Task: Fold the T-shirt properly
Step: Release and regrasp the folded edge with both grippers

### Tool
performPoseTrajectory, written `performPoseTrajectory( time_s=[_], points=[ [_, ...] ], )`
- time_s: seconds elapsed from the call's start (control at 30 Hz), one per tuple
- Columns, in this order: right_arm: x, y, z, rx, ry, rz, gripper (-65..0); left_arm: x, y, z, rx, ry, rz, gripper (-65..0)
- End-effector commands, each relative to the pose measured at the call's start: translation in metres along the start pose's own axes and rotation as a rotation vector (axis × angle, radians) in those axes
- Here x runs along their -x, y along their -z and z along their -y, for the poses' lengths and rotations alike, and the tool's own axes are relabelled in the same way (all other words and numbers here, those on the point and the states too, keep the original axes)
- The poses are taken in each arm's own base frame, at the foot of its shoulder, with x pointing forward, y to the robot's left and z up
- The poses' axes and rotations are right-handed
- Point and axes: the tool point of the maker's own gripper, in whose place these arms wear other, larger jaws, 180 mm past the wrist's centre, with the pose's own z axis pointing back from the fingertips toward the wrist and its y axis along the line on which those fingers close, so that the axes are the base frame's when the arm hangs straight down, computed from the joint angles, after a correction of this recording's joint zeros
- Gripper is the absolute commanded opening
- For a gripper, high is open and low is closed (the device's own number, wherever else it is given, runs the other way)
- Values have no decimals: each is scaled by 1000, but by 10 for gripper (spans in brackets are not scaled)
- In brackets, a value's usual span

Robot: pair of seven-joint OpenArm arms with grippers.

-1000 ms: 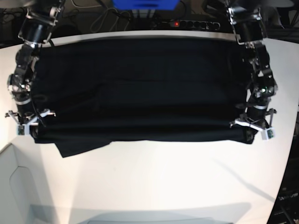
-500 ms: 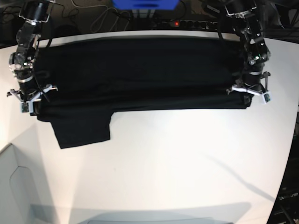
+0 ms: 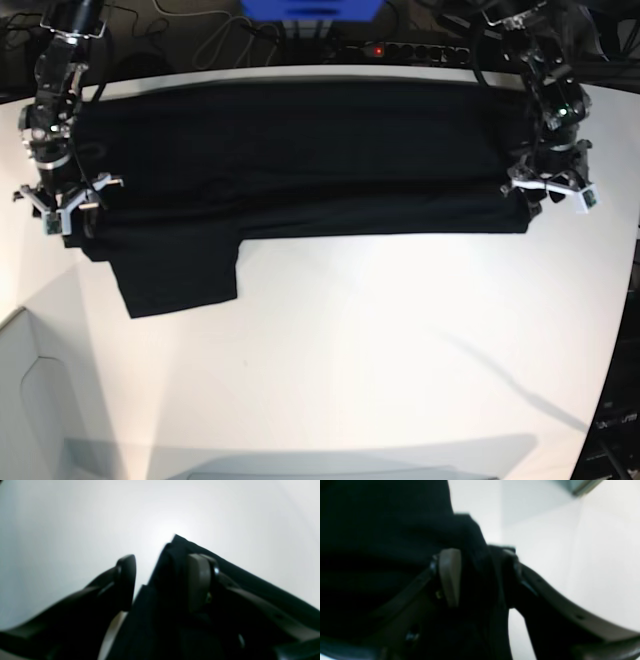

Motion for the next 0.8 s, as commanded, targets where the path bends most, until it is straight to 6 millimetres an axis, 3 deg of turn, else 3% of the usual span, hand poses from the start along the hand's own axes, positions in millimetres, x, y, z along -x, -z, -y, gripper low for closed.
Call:
performPoseTrajectory(
  time_s=[0.0, 0.3, 0.47, 0.7, 0.77],
  points=[
    [-21, -4, 9, 19, -13, 67, -361, -17, -1, 1, 3, 8, 50, -334],
    [-37, -8, -1, 15, -14, 111, -361, -31, 5, 7, 13, -1, 79, -334],
    [-35, -8, -1, 15, -14, 107, -361, -21, 17, 18, 40, 1, 41, -334],
    [-27, -6, 0, 17, -13, 47, -360, -10, 24, 17, 40, -15, 10, -336],
    [-27, -6, 0, 18, -13, 48, -360, -10, 24, 17, 41, -16, 9, -365]
  ],
)
